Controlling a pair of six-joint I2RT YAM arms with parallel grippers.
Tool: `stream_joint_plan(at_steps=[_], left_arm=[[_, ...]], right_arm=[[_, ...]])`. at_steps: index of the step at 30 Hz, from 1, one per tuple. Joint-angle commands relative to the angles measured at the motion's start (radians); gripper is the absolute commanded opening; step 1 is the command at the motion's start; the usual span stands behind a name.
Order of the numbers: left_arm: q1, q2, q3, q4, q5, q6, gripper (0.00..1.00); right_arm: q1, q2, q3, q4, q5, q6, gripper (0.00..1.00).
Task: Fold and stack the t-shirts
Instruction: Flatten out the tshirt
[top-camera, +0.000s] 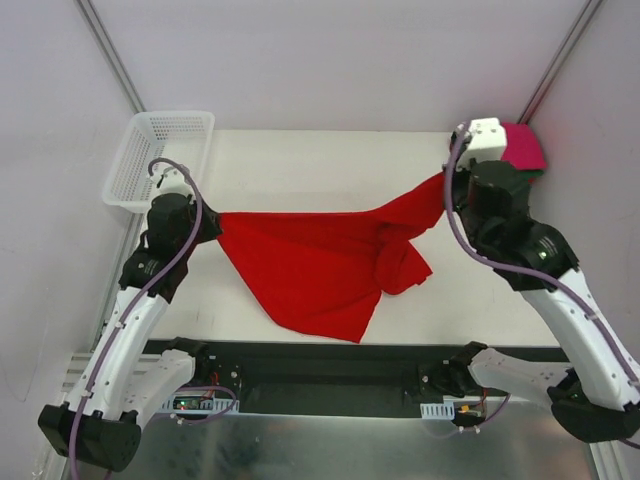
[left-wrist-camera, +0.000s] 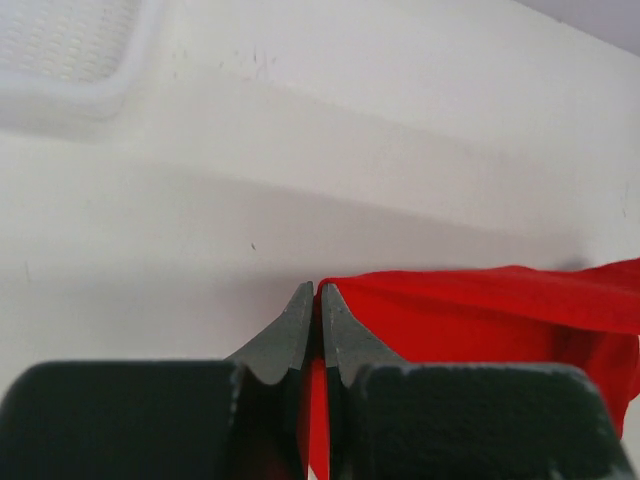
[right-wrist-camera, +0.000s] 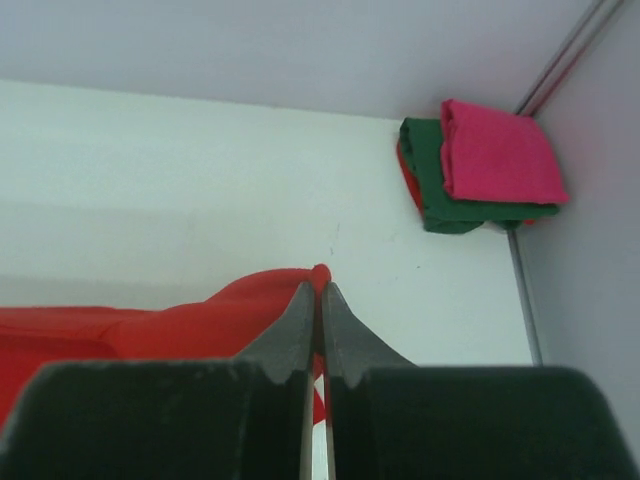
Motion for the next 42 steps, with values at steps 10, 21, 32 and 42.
stream_joint_plan(at_steps=[10, 21, 32, 42], left_arm=[[0.011, -0.121, 0.278, -0.099, 0.051, 0.12, 0.0], [0.011, -0.227, 0.515, -0.134, 0.513, 0.105, 0.0], [0.011, -0.31, 0.734, -0.196, 0.657, 0.059, 0.0], [0.011, -0.205, 0.55, -0.11, 0.555, 0.175, 0.0]], right_arm=[[0.001, -0.305, 0.06, 0.109, 0.068, -0.105, 0.01], [0.001, -0.413, 0.178, 0.08, -0.288, -0.039, 0.01], [-0.002, -0.437, 0.363, -0.008, -0.518, 0.002, 0.01], [-0.003, -0.256, 0.247, 0.048, -0.351, -0.108, 0.01]])
